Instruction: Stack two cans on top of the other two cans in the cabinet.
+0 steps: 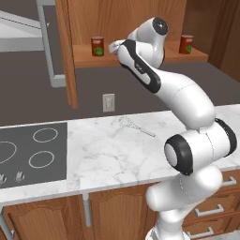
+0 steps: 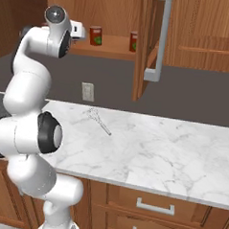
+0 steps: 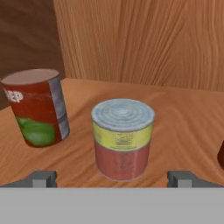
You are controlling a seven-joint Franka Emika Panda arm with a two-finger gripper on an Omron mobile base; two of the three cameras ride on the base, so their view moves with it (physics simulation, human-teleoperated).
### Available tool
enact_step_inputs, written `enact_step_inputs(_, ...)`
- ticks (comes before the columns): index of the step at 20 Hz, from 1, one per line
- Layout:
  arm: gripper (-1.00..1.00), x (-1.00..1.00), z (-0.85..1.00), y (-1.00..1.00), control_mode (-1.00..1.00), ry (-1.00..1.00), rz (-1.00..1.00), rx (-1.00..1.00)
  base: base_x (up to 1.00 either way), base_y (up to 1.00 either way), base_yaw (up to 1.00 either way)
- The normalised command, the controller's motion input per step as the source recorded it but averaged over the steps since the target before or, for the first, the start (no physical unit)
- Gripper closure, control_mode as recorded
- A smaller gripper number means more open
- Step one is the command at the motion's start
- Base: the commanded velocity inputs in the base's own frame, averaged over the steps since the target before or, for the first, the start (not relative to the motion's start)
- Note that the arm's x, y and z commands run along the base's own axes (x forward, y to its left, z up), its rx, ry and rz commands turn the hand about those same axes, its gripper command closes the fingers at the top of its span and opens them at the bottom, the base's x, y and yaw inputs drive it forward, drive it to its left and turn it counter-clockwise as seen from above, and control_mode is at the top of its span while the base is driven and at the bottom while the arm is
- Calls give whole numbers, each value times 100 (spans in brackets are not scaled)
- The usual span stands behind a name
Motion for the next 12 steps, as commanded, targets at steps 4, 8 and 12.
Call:
enact_step_inputs(4,-100,34,-8,3,-100,0,3,0,0,0,0)
enact_step_inputs(8,-100,25,-4,4,-100,0,3,0,0,0,0)
enact_step_inputs(12,-100,21,-3,6,-100,0,3,0,0,0,0)
